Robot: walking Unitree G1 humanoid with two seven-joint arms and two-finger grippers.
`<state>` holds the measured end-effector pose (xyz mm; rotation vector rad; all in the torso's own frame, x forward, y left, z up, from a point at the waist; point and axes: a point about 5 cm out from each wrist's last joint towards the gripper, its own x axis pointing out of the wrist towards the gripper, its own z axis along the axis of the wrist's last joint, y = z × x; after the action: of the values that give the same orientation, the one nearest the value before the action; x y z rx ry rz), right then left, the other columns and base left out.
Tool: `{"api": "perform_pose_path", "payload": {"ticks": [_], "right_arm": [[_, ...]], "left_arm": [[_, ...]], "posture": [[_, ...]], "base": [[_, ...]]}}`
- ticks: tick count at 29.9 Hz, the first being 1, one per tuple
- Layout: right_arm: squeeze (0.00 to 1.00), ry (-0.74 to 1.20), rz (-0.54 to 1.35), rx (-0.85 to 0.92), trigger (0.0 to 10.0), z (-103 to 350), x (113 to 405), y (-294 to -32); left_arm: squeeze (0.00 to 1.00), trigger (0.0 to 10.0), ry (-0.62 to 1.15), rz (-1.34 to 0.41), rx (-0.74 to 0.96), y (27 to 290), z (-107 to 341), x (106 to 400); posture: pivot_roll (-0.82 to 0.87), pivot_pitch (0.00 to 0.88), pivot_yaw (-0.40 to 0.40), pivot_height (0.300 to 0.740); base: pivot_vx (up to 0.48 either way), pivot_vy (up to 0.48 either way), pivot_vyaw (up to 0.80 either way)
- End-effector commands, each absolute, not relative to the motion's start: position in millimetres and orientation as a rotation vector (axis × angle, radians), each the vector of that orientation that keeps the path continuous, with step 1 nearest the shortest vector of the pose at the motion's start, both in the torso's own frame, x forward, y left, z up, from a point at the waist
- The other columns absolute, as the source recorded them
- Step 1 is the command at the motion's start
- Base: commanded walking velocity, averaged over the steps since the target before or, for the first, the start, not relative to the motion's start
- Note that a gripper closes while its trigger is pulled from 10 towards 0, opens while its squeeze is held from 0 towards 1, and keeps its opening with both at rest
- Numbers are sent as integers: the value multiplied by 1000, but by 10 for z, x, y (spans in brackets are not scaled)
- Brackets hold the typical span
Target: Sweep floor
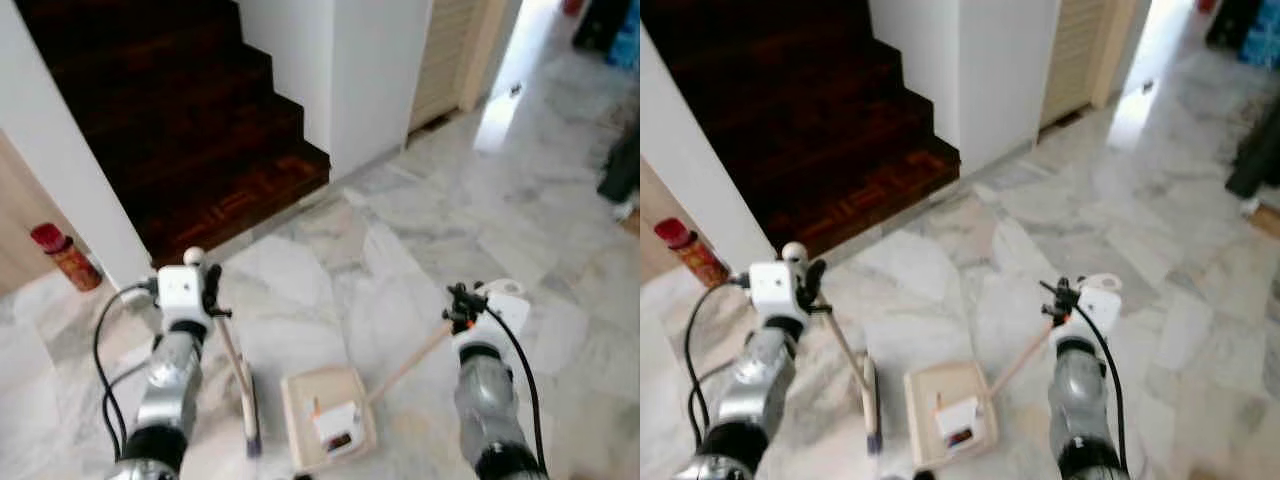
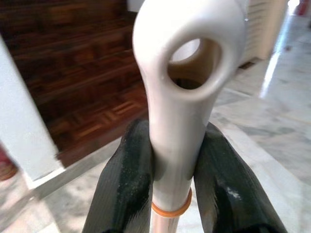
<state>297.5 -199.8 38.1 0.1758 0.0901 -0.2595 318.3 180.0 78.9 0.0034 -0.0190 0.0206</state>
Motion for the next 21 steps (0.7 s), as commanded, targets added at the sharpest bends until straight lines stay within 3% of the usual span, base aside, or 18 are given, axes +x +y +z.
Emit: {"api": "perform_pose_path", "payload": {"ticks": [1, 6, 15, 21], "right_arm": [[0, 43, -254, 170, 10000, 499, 3052, -2004], [0, 39, -234, 149, 10000, 511, 3065, -1977], [0, 36, -235, 167, 10000, 512, 3067, -1949], [0, 40, -238, 174, 10000, 503, 3066, -1944]], "left_arm": [[0, 10000, -74, 14, 15, 1810, 938, 3254], [0, 10000, -77, 11, 11, 1810, 956, 3270], [0, 10000, -73, 7, 13, 1816, 964, 3279], [0, 10000, -73, -1, 13, 1802, 962, 3273]], "posture": [[-62, 0, 21, 740], [-61, 0, 23, 740], [-56, 0, 29, 740], [-59, 0, 35, 740]], "base": [[0, 292, 0], [0, 291, 0], [0, 286, 675], [0, 277, 0]]}}
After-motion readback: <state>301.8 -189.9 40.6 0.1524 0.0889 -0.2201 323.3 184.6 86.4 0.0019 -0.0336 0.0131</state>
